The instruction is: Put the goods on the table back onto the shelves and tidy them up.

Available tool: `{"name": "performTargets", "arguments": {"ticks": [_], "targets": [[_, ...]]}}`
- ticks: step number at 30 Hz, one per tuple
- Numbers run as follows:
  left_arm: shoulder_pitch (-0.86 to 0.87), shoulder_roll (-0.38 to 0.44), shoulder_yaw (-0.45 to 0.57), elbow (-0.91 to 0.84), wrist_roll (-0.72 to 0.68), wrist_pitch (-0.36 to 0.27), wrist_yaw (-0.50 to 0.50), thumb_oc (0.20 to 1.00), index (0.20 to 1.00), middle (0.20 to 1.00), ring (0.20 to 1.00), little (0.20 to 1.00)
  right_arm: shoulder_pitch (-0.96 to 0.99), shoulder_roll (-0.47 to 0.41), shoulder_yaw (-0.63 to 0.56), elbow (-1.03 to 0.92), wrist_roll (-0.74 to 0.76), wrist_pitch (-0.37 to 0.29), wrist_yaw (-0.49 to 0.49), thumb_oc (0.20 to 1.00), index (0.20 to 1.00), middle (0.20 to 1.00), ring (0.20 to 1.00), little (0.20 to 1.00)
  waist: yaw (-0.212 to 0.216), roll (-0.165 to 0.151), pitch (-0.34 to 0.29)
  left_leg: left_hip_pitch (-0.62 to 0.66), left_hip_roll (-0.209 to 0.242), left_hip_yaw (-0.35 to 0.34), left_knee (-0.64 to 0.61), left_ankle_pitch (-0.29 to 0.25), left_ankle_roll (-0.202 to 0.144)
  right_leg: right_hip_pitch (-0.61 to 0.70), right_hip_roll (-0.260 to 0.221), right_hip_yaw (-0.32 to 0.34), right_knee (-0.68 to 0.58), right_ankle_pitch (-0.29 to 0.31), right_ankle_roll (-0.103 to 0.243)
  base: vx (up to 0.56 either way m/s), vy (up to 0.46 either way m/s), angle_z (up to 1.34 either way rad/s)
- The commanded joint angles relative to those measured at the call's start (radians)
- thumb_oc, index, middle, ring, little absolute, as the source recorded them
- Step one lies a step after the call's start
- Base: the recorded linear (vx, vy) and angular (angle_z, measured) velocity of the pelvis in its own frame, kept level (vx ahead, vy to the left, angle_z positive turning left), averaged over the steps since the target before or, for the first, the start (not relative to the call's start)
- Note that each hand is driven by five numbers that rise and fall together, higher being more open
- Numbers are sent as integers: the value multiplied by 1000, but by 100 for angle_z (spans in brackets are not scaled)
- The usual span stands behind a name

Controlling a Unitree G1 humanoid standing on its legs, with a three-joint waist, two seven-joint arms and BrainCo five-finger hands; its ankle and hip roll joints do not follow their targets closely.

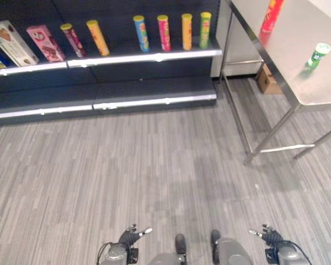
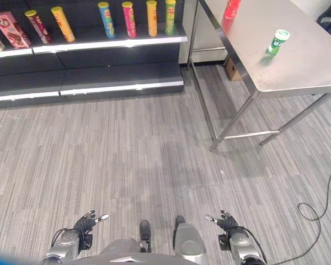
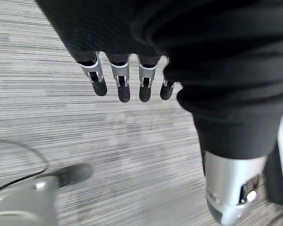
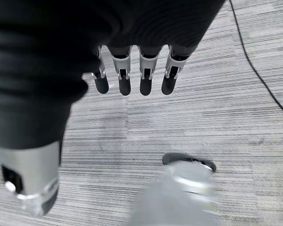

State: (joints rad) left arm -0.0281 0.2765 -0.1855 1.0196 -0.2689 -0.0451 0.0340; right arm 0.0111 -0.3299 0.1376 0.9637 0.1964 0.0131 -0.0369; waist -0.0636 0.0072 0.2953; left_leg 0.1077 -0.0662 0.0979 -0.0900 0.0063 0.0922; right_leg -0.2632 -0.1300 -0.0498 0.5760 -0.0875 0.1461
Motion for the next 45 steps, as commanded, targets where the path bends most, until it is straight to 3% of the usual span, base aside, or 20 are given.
{"name": "performTargets", "arguments": {"ticks": [1, 6, 8, 10, 11, 12, 13, 16, 18, 23, 25, 27, 30, 31, 33, 35, 37, 40, 42, 45], "targets": [[-3, 14, -1, -20, 8, -27, -3, 1000, 1000, 1000, 1000, 1000, -13, -16, 28, -19, 3, -27, -9, 1000, 1000, 1000, 1000, 1000, -22, -9, -12, 49, 19, -108, 88, -208, -53, -20, -5, -1, -201, 53, 21, 292, -29, 4], [-26, 10, 2, -35, -21, -24, -8, 1000, 1000, 1000, 1000, 1000, 4, -10, 11, -51, 22, -26, -22, 1000, 1000, 1000, 1000, 1000, -78, -33, 11, 125, 0, -161, 86, -264, -78, -58, 42, -24, -559, 115, 55, 312, -57, 32], [-19, 5, 7, -22, -17, -26, -13, 1000, 1000, 1000, 1000, 1000, 21, -14, 2, -65, 17, -29, -24, 1000, 1000, 1000, 1000, 1000, -89, -39, -6, 169, 6, -181, 80, -294, -89, -62, 46, -78, -597, 136, 56, 472, -139, 45], [-16, 5, 6, -19, -11, -28, -16, 1000, 1000, 1000, 1000, 1000, 32, -18, -6, -66, 21, -33, -23, 1000, 1000, 1000, 1000, 1000, -92, -40, -18, 188, 10, -187, 77, -312, -95, -42, 44, -88, -613, 140, 49, 425, -157, 33], [-9, 3, 1, -3, 7, -23, -21, 1000, 1000, 1000, 1000, 1000, 39, -28, -11, -66, 19, -36, -19, 1000, 1000, 1000, 1000, 1000, -94, -43, -46, 206, 36, -184, 93, -336, -112, -27, 47, -113, -579, 151, 23, 619, -260, 65], [-8, -5, -6, 15, 8, -21, -19, 1000, 1000, 1000, 1000, 1000, 44, -50, -22, -67, 17, -40, -23, 1000, 1000, 1000, 1000, 1000, -107, -25, -64, 204, 85, -182, 162, -301, -151, -18, 57, -122, -533, 140, 4, 619, -261, 71], [-8, -5, -6, 15, 8, -21, -19, 1000, 1000, 1000, 1000, 1000, 44, -51, -23, -67, 17, -40, -23, 1000, 1000, 1000, 1000, 1000, -109, -23, -65, 203, 87, -183, 163, -303, -152, -19, 58, -124, -532, 139, 4, 421, -192, 48], [-23, -4, -21, 20, 8, -21, -12, 1000, 1000, 1000, 1000, 1000, 52, -73, -42, -57, 18, -48, -47, 1000, 1000, 1000, 1000, 1000, -128, 2, -87, 188, 148, -168, 279, -170, -217, 29, 81, -152, -511, 98, -36, 355, -171, 14], [-29, 0, -24, 20, 5, -17, -9, 1000, 1000, 1000, 1000, 1000, 50, -81, -47, -29, 13, -47, -63, 1000, 1000, 1000, 1000, 1000, -137, 2, -99, 153, 176, -139, 379, -97, -243, 78, 99, -159, -518, 58, -65, 366, -187, 26], [-32, 2, -16, 30, -3, -9, -3, 1000, 1000, 1000, 1000, 1000, 75, -77, -48, 51, 4, -35, -70, 1000, 1000, 1000, 1000, 1000, -124, -8, -91, 48, 194, -122, 668, 46, -228, 213, 151, -111, -561, -19, -126, 313, -156, -6], [-47, 5, -21, 38, -5, -9, 2, 1000, 1000, 1000, 1000, 1000, 69, -68, -31, 115, -7, -22, -69, 1000, 1000, 1000, 1000, 1000, -107, -29, -67, -44, 203, -93, 731, -2, -199, 265, 138, -88, -576, -37, -130, 231, -116, -23], [-57, 10, -24, 40, -9, -9, 0, 1000, 1000, 1000, 1000, 1000, 65, -53, -23, 157, -4, -11, -57, 1000, 1000, 1000, 1000, 1000, -80, -55, -45, -125, 196, -58, 684, -97, -165, 314, 119, -71, -592, -51, -116, 241, -43, -19], [-59, 16, -35, 46, 8, -10, -3, 1000, 1000, 1000, 1000, 1000, 57, -43, -9, 211, -16, 2, -43, 1000, 1000, 1000, 1000, 1000, -51, -66, -34, -216, 188, -61, 489, -112, -183, 346, 100, -40, -592, -68, -100, 301, 101, -51], [-52, 23, -35, 43, 13, -14, -7, 1000, 1000, 1000, 1000, 1000, 62, -36, -9, 226, -20, 2, -39, 1000, 1000, 1000, 1000, 1000, -18, -37, -30, -269, 167, -165, 202, 13, -210, 404, 126, 15, -607, -91, -89, 524, 234, -79], [-43, 19, -31, 60, 14, -20, -4, 1000, 1000, 1000, 1000, 1000, 57, -33, -13, 244, -28, -2, -47, 1000, 1000, 1000, 1000, 1000, -1, -26, -19, -321, 155, -251, 65, 78, -241, 456, 139, 99, -607, -125, -85, 563, 272, -155], [-26, 12, -13, 84, 7, -24, -2, 1000, 1000, 1000, 1000, 1000, 39, -35, 1, 237, -60, -4, -43, 1000, 1000, 1000, 1000, 1000, 20, -14, -27, -303, 157, -282, 67, 96, -234, 484, 138, 176, -591, -153, -70, 485, 359, -215], [-19, 15, -6, 75, 3, -29, 5, 1000, 1000, 1000, 1000, 1000, 36, -29, -1, 228, -69, -2, -44, 1000, 1000, 1000, 1000, 1000, 29, -24, -40, -288, 151, -265, 90, 91, -226, 480, 103, 191, -584, -148, -51, 291, 296, -149], [-19, 30, -1, 67, 4, -33, 7, 1000, 1000, 1000, 1000, 1000, 29, -24, -20, 222, -54, 4, -40, 1000, 1000, 1000, 1000, 1000, 26, -41, -60, -271, 143, -202, 113, 51, -198, 436, 45, 216, -528, -128, -5, 214, 284, -124], [-30, 53, 1, 56, 14, -37, 7, 1000, 1000, 1000, 1000, 1000, 44, -24, -60, 225, -24, 5, -37, 1000, 1000, 1000, 1000, 1000, 10, -52, -73, -262, 120, -157, 144, 4, -161, 394, 1, 226, -475, -114, 31, 194, 303, -69], [-39, 63, 10, 48, 10, -34, 8, 1000, 1000, 1000, 1000, 1000, 62, -25, -101, 219, 7, 6, -40, 1000, 1000, 1000, 1000, 1000, -8, -52, -75, -244, 104, -139, 148, -25, -141, 348, -14, 232, -393, -80, 54, 110, 199, -32]]}}
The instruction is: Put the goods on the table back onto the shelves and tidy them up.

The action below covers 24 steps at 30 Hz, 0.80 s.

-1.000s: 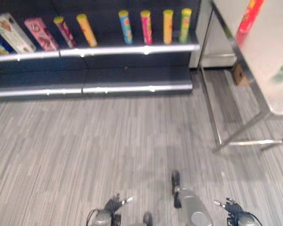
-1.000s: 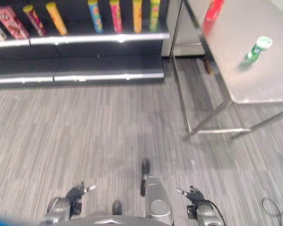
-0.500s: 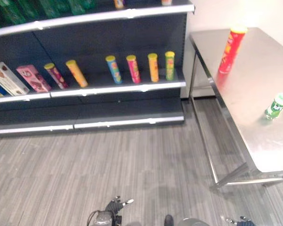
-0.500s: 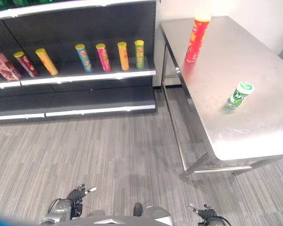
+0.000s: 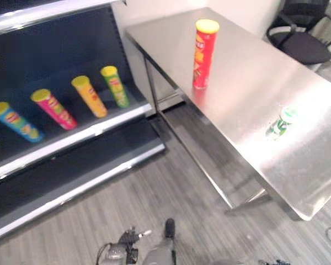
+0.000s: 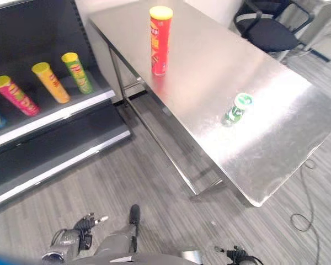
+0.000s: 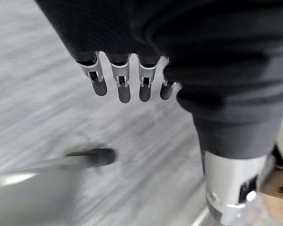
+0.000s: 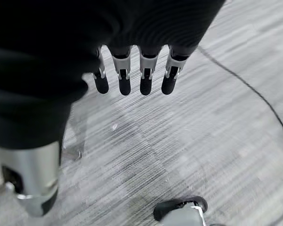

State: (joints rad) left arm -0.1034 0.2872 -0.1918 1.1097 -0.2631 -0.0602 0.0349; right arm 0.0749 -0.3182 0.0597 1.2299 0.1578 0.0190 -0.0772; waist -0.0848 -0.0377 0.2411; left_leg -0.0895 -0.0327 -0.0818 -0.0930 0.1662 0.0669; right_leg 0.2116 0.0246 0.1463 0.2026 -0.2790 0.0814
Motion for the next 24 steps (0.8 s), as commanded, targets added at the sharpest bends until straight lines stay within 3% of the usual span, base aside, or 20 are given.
{"name": "performTargets", "arguments": {"ticks": [1, 4, 7, 10, 12, 13, 14, 19, 21, 22, 24], "targets": [[31, 57, 21, -45, 0, -19, 10, 1000, 1000, 1000, 1000, 1000, 7, -39, -39, -45, 58, -2, -1, 1000, 1000, 1000, 1000, 1000, 2, -5, -18, -34, 65, 46, 148, -193, -106, -148, -169, 42, 23, 142, 127, 96, 207, 4], [14, 66, 17, -37, 7, -17, 7, 1000, 1000, 1000, 1000, 1000, 30, -55, -87, -32, 90, -3, -8, 1000, 1000, 1000, 1000, 1000, -36, 0, 8, 12, 50, 59, 137, -215, -81, -230, -162, 54, 194, 260, 123, 69, 195, 14], [-1, 75, 7, -32, 17, -15, 1, 1000, 1000, 1000, 1000, 1000, 55, -74, -146, -5, 125, -3, -24, 1000, 1000, 1000, 1000, 1000, -59, 13, 34, 47, 52, 65, 135, -234, -65, -279, -173, 13, 298, 310, 104, 76, 164, -1], [-14, 75, 13, -18, 23, -18, -2, 1000, 1000, 1000, 1000, 1000, 92, -107, -265, 41, 199, -9, -50, 1000, 1000, 1000, 1000, 1000, -72, 10, 20, 82, 55, 94, 123, -265, -71, -261, -212, -82, 171, 254, 106, 136, 79, -4], [-18, 72, 12, -14, 26, -17, -5, 1000, 1000, 1000, 1000, 1000, 97, -134, -316, 72, 229, -6, -59, 1000, 1000, 1000, 1000, 1000, -75, 2, 9, 85, 59, 111, 116, -279, -75, -276, -198, -127, 21, 210, 111, 107, -19, -35], [-27, 79, 6, 15, 41, -6, -1, 1000, 1000, 1000, 1000, 1000, 103, -147, -318, 108, 236, 1, -68, 1000, 1000, 1000, 1000, 1000, -79, -7, 8, 80, 58, 118, 119, -283, -79, -284, -191, -135, -37, 209, 113, 80, -73, -53], [-36, 79, 2, 20, 58, -4, -5, 1000, 1000, 1000, 1000, 1000, 109, -158, -343, 141, 241, 13, -71, 1000, 1000, 1000, 1000, 1000, -83, -17, 6, 70, 55, 123, 139, -289, -80, -269, -191, -123, -77, 228, 137, 84, -47, -54], [-51, 71, 7, 37, 48, -20, -2, 1000, 1000, 1000, 1000, 1000, 174, -262, -501, 220, 330, 9, -86, 1000, 1000, 1000, 1000, 1000, -102, -42, -11, 81, 59, 136, 135, -299, -92, -231, -191, -99, -153, 244, 137, 92, -14, 4], [-49, 67, 14, 49, 59, -22, 2, 1000, 1000, 1000, 1000, 1000, 185, -290, -553, 185, 356, -10, -105, 1000, 1000, 1000, 1000, 1000, -110, -44, -18, 84, 65, 138, 128, -299, -95, -226, -189, -98, -164, 239, 137, 67, -15, -12], [-30, 58, 36, 46, 75, -23, 12, 1000, 1000, 1000, 1000, 1000, 230, -317, -667, -18, 393, -71, -161, 1000, 1000, 1000, 1000, 1000, -131, -46, -27, 87, 74, 147, 118, -292, -101, -222, -186, -96, -181, 241, 138, 47, -11, -10], [-11, 42, 53, 37, 105, -20, 15, 1000, 1000, 1000, 1000, 1000, 242, -345, -749, -231, 383, -127, -225, 1000, 1000, 1000, 1000, 1000, -143, -40, -41, 93, 82, 155, 105, -301, -106, -219, -183, -95, -194, 227, 138, 88, 3, -13]]}}
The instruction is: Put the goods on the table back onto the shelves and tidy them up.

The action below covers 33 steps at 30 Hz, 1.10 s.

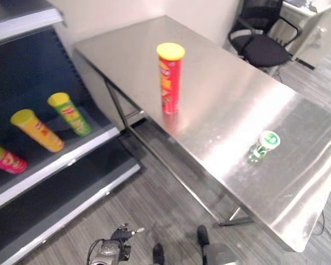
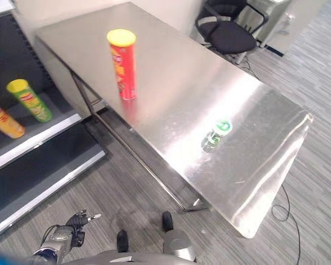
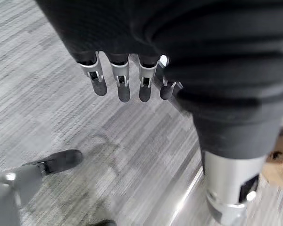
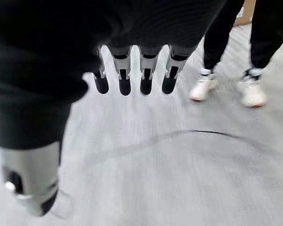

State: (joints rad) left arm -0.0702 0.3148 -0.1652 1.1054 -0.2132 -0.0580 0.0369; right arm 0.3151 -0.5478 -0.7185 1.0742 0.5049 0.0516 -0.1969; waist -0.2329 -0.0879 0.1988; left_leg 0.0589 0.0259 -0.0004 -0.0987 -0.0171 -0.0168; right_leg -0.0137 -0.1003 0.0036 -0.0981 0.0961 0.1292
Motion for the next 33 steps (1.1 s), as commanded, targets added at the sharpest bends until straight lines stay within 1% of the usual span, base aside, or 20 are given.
{"name": "performTargets", "arguments": {"ticks": [1, 2, 3, 4, 5, 7, 9, 10, 11, 12, 13, 16, 18, 21, 23, 24, 25, 26, 28, 33], "targets": [[-37, 10, 28, 41, 65, -23, 10, 1000, 1000, 1000, 1000, 1000, -7, -136, -4, -156, 45, -194, -118, 1000, 1000, 1000, 1000, 1000, 1, 11, -5, -50, 25, 77, 105, -118, -23, 8, -57, 48, 100, -150, 91, 106, 11, -23], [-30, 3, 27, 39, 77, -25, 3, 1000, 1000, 1000, 1000, 1000, -5, -155, -44, -270, 44, -219, -119, 1000, 1000, 1000, 1000, 1000, 0, 17, -11, -40, 28, 82, 97, -119, -26, 15, -56, 48, 92, -152, 90, 99, -3, -16], [-26, 0, 28, 40, 79, -23, -12, 1000, 1000, 1000, 1000, 1000, -45, -220, -63, -415, 39, -271, -103, 1000, 1000, 1000, 1000, 1000, 3, 19, -23, -30, 32, 89, 90, -120, -31, 24, -55, 47, 83, -157, 88, 64, -22, -4], [-21, -3, 30, 34, 77, -23, -19, 1000, 1000, 1000, 1000, 1000, -63, -254, -55, -520, 22, -285, -72, 1000, 1000, 1000, 1000, 1000, 9, 18, -23, -25, 35, 92, 88, -114, -34, 27, -54, 47, 82, -156, 86, 42, -36, -5], [-11, -2, 34, 26, 80, -23, -28, 1000, 1000, 1000, 1000, 1000, -82, -302, -47, -595, -19, -283, -57, 1000, 1000, 1000, 1000, 1000, 18, 17, -25, -19, 37, 93, 86, -115, -36, 34, -53, 45, 77, -160, 84, 2, -46, -7], [6, -3, 29, -4, 80, -24, -43, 1000, 1000, 1000, 1000, 1000, -143, -402, 31, -739, -109, -274, -6, 1000, 1000, 1000, 1000, 1000, 43, 15, -28, -12, 40, 94, 83, -113, -41, 46, -54, 38, 68, -166, 80, 21, -35, -2], [17, -2, 29, -21, 74, -29, -53, 1000, 1000, 1000, 1000, 1000, -178, -484, 109, -850, -169, -260, 74, 1000, 1000, 1000, 1000, 1000, 66, 12, -35, -3, 44, 94, 75, -114, -47, 60, -52, 27, 62, -177, 75, 54, -29, 6], [21, -4, 31, -27, 73, -31, -56, 1000, 1000, 1000, 1000, 1000, -184, -499, 121, -874, -178, -255, 93, 1000, 1000, 1000, 1000, 1000, 68, 12, -37, -2, 46, 94, 73, -112, -49, 63, -52, 21, 60, -179, 74, 55, -26, 13], [28, -7, 27, -36, 63, -35, -60, 1000, 1000, 1000, 1000, 1000, -205, -519, 162, -904, -184, -264, 116, 1000, 1000, 1000, 1000, 1000, 78, 11, -34, 1, 49, 93, 72, -108, -52, 72, -51, 13, 59, -182, 70, 42, -62, 29], [47, -8, 22, -51, 48, -40, -73, 1000, 1000, 1000, 1000, 1000, -225, -541, 243, -909, -183, -242, 195, 1000, 1000, 1000, 1000, 1000, 96, 7, -33, 5, 54, 89, 70, -103, -59, 84, -49, -5, 59, -188, 64, 32, -53, 28], [47, -8, 23, -51, 48, -40, -73, 1000, 1000, 1000, 1000, 1000, -226, -541, 244, -908, -183, -242, 195, 1000, 1000, 1000, 1000, 1000, 96, 7, -33, 5, 54, 88, 70, -103, -59, 85, -49, -5, 59, -188, 64, 29, -58, 24], [63, -6, 25, -53, 39, -41, -86, 1000, 1000, 1000, 1000, 1000, -220, -552, 314, -884, -143, -212, 289, 1000, 1000, 1000, 1000, 1000, 109, 5, -27, 4, 60, 82, 70, -95, -67, 92, -48, -17, 66, -195, 59, 17, -41, 26], [70, -6, 30, -54, 28, -41, -89, 1000, 1000, 1000, 1000, 1000, -204, -544, 328, -884, -104, -199, 329, 1000, 1000, 1000, 1000, 1000, 110, 6, -24, 3, 60, 80, 67, -91, -71, 94, -49, -26, 69, -199, 58, 18, -34, 20], [83, -5, 45, -55, 18, -42, -91, 1000, 1000, 1000, 1000, 1000, -161, -498, 317, -898, -54, -184, 374, 1000, 1000, 1000, 1000, 1000, 112, 12, -20, 0, 61, 74, 67, -87, -74, 96, -52, -39, 77, -203, 58, 25, -32, 8], [91, -8, 57, -55, 18, -39, -98, 1000, 1000, 1000, 1000, 1000, -142, -471, 349, -910, -76, -166, 402, 1000, 1000, 1000, 1000, 1000, 116, 16, -19, 0, 62, 73, 66, -87, -76, 97, -55, -46, 80, -206, 57, 19, -33, 12], [92, -8, 58, -55, 18, -38, -98, 1000, 1000, 1000, 1000, 1000, -144, -470, 351, -910, -77, -166, 402, 1000, 1000, 1000, 1000, 1000, 115, 15, -19, 0, 62, 73, 66, -87, -76, 98, -55, -46, 80, -206, 57, 24, -35, 14], [96, -15, 61, -56, 14, -37, -98, 1000, 1000, 1000, 1000, 1000, -134, -452, 387, -933, -126, -151, 416, 1000, 1000, 1000, 1000, 1000, 118, 21, -17, -1, 64, 71, 67, -86, -77, 100, -58, -56, 84, -208, 56, 11, -18, 7], [96, -15, 62, -56, 14, -37, -98, 1000, 1000, 1000, 1000, 1000, -135, -452, 388, -933, -126, -151, 416, 1000, 1000, 1000, 1000, 1000, 117, 21, -17, -1, 64, 71, 67, -86, -77, 100, -58, -57, 84, -208, 56, 0, 0, 0], [97, -20, 63, -60, 18, -37, -98, 1000, 1000, 1000, 1000, 1000, -149, -417, 425, -948, -164, -150, 416, 1000, 1000, 1000, 1000, 1000, 121, 30, -15, 1, 65, 70, 67, -85, -76, 103, -60, -64, 86, -213, 53, 0, 0, 0], [101, -18, 63, -74, 13, -39, -99, 1000, 1000, 1000, 1000, 1000, -173, -394, 463, -975, -206, -155, 411, 1000, 1000, 1000, 1000, 1000, 128, 42, -16, 3, 66, 66, 64, -82, -76, 112, -61, -72, 83, -218, 50, 8, -17, 3]]}}
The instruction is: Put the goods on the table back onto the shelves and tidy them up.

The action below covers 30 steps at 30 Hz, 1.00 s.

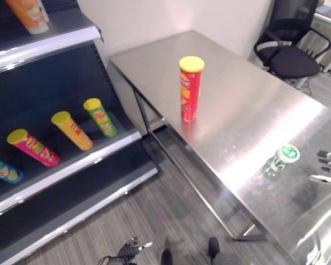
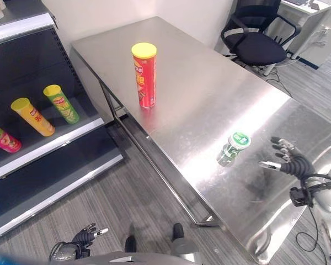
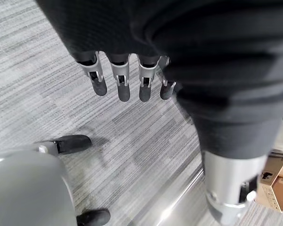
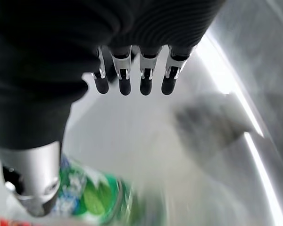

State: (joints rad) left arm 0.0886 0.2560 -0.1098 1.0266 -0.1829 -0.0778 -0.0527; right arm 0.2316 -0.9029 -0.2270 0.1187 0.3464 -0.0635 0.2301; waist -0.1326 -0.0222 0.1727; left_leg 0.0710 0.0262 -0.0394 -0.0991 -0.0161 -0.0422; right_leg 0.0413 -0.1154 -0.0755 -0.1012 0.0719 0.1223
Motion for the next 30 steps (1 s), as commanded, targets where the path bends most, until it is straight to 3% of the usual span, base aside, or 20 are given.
{"name": "performTargets", "arguments": {"ticks": [1, 6, 10, 29, 30], "targets": [[-57, 41, 8, 5, -17, -20, -8, 1000, 1000, 1000, 1000, 1000, -95, -37, -23, -19, -55, -40, -16, 1000, 1000, 1000, 1000, 1000, 28, -23, 10, -8, 65, 105, 65, -83, -51, 59, -46, 5, 86, -195, 57, 12, -18, 4], [-49, 42, 12, 10, -12, -17, -5, 1000, 1000, 1000, 1000, 1000, -130, -24, -5, -31, -110, -54, -42, 1000, 1000, 1000, 1000, 1000, 37, -16, 8, -5, 65, 100, 65, -85, -48, 66, -47, -2, 84, -198, 54, 9, -19, 5], [-45, 31, 4, 9, -6, -21, 12, 1000, 1000, 1000, 1000, 1000, -174, -15, 15, -27, -237, -71, -117, 1000, 1000, 1000, 1000, 1000, 48, -9, 5, -2, 64, 96, 62, -84, -44, 73, -48, -8, 81, -202, 53, 8, -12, 12], [-37, 30, -5, 11, -4, -22, 30, 1000, 1000, 1000, 1000, 1000, -269, 30, 133, 2, -321, -83, -169, 1000, 1000, 1000, 1000, 1000, 82, -4, 2, -5, 54, 68, 61, -83, -37, 91, -50, -37, 78, -214, 48, 0, -4, 3], [-36, 29, -5, 9, -3, -23, 31, 1000, 1000, 1000, 1000, 1000, -279, 41, 141, 3, -325, -85, -177, 702, 702, 702, 702, 702, 86, -3, 2, -5, 54, 66, 61, -82, -36, 92, -50, -39, 78, -215, 47, -5, -4, 12]]}}
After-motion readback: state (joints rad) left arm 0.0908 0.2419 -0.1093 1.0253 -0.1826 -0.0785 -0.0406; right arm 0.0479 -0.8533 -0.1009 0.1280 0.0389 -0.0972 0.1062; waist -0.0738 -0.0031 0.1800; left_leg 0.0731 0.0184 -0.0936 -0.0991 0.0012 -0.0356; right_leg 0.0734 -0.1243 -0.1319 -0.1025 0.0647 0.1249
